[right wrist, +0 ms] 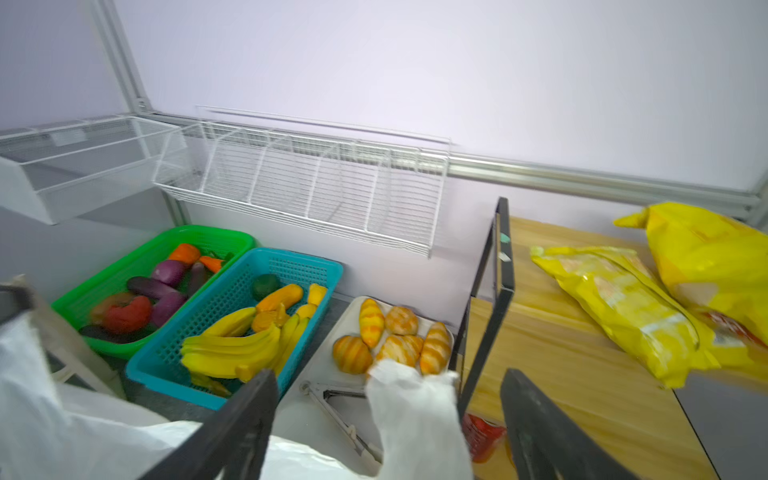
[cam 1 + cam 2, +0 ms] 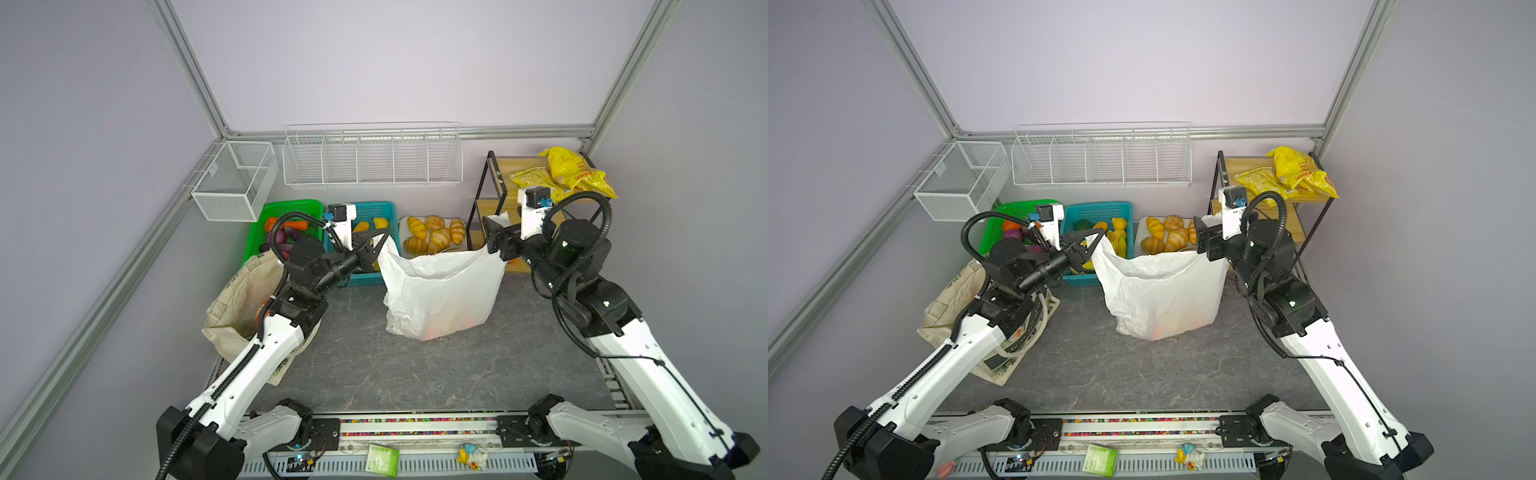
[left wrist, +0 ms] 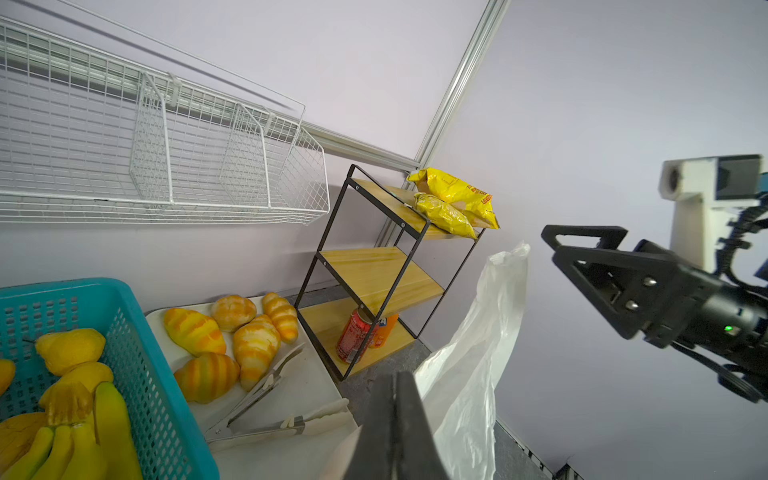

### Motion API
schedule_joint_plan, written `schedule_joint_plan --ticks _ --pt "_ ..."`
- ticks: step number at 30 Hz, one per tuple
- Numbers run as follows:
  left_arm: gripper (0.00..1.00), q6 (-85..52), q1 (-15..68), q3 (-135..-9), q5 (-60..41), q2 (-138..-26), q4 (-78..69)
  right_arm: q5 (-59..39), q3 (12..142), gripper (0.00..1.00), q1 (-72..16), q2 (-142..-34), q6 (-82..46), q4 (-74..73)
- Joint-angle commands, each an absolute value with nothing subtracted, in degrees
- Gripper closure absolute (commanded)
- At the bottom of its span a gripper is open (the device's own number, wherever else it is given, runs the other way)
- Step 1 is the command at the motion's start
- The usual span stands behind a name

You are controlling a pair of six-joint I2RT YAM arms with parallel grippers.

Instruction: Place the mixed food into the grocery bags and tie them

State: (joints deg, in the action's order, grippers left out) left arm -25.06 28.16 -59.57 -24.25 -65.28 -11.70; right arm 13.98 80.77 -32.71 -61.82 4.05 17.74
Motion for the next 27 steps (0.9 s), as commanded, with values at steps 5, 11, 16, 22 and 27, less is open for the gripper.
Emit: schedule_joint_plan --ticks 5,11,16,22,27 --pt "1.0 -25.8 28.5 -59.5 -25.2 -65.8 -12.2 0.4 81.8 0.03 -43.7 -65.8 14.4 17.4" --pt "1.0 -25.4 29.0 -59.6 -25.0 -65.7 -12.2 -17.7 73.5 0.11 -45.0 -70.9 5.5 2.7" --pt "1.0 -25.3 29.1 -59.3 -24.8 -65.4 -12.5 -14.5 71.4 0.12 -48.9 -76.8 3.9 -4.7" --pt "1.0 -25.6 29.2 -59.4 -25.2 -65.3 -12.7 -4.1 67.7 0.12 -50.5 -79.9 4.0 -12.1" --pt "1.0 -25.6 29.2 -59.0 -25.4 -64.8 -13.3 1.7 66.5 0.12 -50.1 -81.8 6.0 -12.7"
